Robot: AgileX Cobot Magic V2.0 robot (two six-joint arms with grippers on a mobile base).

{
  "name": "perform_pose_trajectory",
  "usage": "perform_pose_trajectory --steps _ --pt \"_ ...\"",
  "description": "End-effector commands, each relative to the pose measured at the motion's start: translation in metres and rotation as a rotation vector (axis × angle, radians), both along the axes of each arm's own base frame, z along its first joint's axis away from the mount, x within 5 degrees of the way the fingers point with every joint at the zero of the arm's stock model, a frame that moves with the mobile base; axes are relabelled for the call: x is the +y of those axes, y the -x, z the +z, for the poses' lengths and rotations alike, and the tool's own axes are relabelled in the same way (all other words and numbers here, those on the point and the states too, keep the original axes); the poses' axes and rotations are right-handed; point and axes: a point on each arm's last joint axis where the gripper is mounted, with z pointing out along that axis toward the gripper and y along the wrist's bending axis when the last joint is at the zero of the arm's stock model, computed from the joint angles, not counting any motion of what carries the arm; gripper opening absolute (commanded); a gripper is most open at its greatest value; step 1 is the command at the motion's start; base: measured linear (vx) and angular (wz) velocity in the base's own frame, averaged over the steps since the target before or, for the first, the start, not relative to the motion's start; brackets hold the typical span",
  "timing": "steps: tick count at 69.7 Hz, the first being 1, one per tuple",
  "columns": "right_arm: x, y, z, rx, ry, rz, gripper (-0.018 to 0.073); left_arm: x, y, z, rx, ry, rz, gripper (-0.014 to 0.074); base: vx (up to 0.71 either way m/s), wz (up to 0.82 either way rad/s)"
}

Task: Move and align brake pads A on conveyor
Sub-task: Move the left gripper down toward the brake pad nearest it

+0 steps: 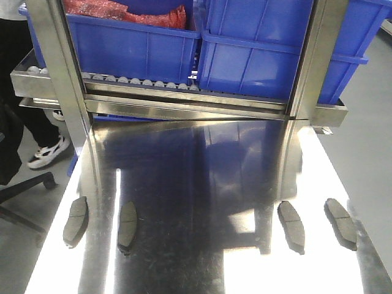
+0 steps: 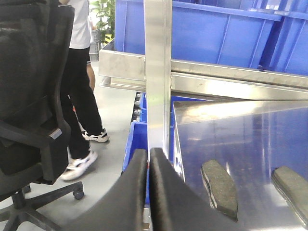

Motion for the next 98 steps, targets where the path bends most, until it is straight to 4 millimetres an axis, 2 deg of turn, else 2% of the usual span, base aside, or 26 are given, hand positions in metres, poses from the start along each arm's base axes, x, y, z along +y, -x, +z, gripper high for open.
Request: perform_pose_trajectory --steps 1,13,22,30,42,51,62,67,76,88,98 --pt "0.000 0.001 0.006 -0.082 0.007 -0.002 -0.0001 -0.001 0.002 0.026 -0.107 0.007 -0.008 -0.0006 0.00 0.00" --pt "0.000 0.001 0.006 -0.082 0.007 -0.002 -0.0001 0.000 -0.008 0.066 0.056 0.023 -0.002 -0.0006 0.00 0.00" --pt "0.000 0.001 0.006 -0.082 0.007 -0.002 -0.0001 0.002 -0.026 0.088 0.193 0.005 -0.003 -0.0006 0.00 0.00" --pt "0.000 0.001 0.006 -0.082 0.007 -0.002 -0.0001 0.003 -0.040 0.094 0.252 0.003 -0.004 -0.0006 0.00 0.00" --pt "0.000 0.001 0.006 -0.082 0.007 -0.002 -0.0001 0.003 -0.043 0.093 0.261 0.003 -0.004 0.0031 0.00 0.00" --pt "0.000 0.001 0.006 -0.082 0.007 -0.002 -0.0001 0.003 -0.043 0.092 0.269 0.003 -0.004 0.0214 0.00 0.00" --pt "0.000 0.001 0.006 -0.082 0.007 -0.002 -0.0001 0.003 -0.043 0.092 0.268 0.005 -0.004 0.0601 0.00 0.00" --pt "0.000 0.001 0.006 -0.082 0.007 -0.002 -0.0001 0.003 -0.043 0.092 0.268 0.005 -0.004 0.0729 0.00 0.00" --pt "0.000 0.001 0.006 -0.082 0.007 -0.002 -0.0001 0.003 -0.043 0.092 0.268 0.005 -0.004 0.0724 0.00 0.00" --pt "0.000 0.001 0.006 -0.082 0.007 -0.002 -0.0001 0.003 -0.044 0.093 0.262 0.023 -0.004 0.0673 0.00 0.00" --pt "0.000 0.001 0.006 -0.082 0.007 -0.002 -0.0001 0.001 -0.056 0.092 0.330 0.015 -0.030 0.0632 0.00 0.00"
